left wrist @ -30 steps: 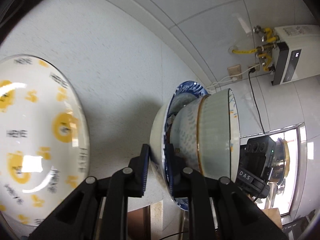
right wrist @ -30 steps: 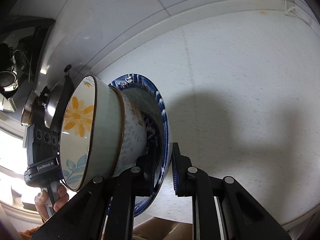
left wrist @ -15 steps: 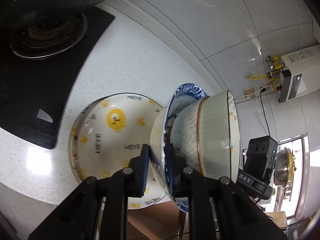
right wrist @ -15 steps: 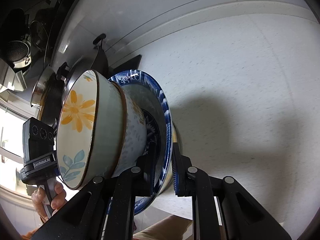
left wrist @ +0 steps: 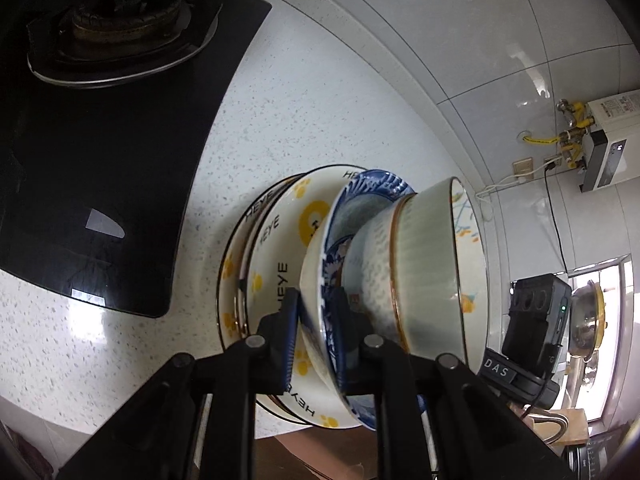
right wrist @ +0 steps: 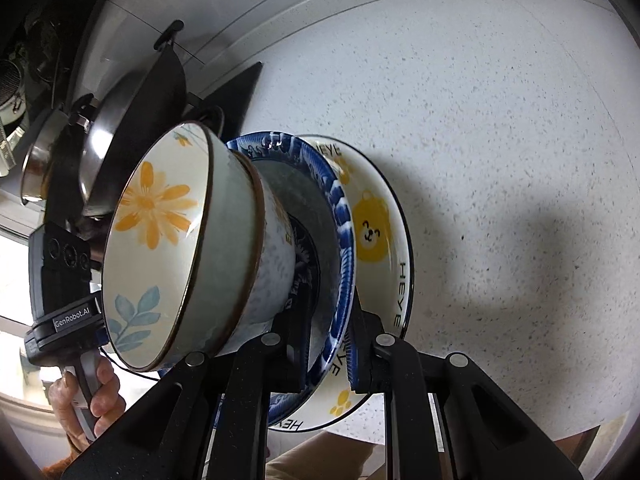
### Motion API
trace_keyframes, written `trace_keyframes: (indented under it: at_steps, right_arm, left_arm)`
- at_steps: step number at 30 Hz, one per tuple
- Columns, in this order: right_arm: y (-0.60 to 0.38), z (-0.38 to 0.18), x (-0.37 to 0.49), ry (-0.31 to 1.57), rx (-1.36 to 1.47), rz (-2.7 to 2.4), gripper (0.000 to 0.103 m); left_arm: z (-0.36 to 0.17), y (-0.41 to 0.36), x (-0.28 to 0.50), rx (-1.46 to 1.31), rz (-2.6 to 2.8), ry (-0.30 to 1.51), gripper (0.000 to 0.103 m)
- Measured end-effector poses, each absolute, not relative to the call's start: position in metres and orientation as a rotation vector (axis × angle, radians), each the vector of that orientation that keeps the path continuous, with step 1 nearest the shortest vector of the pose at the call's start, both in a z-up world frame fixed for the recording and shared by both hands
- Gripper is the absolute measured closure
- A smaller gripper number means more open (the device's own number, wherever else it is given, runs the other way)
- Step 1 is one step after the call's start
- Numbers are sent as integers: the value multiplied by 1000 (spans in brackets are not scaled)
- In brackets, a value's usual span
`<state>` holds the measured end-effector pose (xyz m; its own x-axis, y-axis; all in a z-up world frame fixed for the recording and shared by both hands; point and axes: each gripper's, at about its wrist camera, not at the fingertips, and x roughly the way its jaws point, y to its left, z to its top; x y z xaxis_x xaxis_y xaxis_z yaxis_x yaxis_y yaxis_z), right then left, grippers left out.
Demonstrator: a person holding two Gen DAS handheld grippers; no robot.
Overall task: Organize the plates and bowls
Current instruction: 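Lower the blue dish with bowls onto the bear plate stack with both grippers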
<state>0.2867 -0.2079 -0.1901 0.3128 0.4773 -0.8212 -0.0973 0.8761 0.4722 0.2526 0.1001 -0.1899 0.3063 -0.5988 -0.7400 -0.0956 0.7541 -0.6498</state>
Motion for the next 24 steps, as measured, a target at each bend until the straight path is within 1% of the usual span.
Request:
trace_keyframes:
  at_steps: [10,24]
  right_arm:
    - [-205,-192,280,1170,331,332,90]
    - [-207,-190,277,1163,356,305,91]
  left_arm:
    - [-203,98,255,-670,-402,1230,89]
    - [-198,93,248,-603,-416,1194,89]
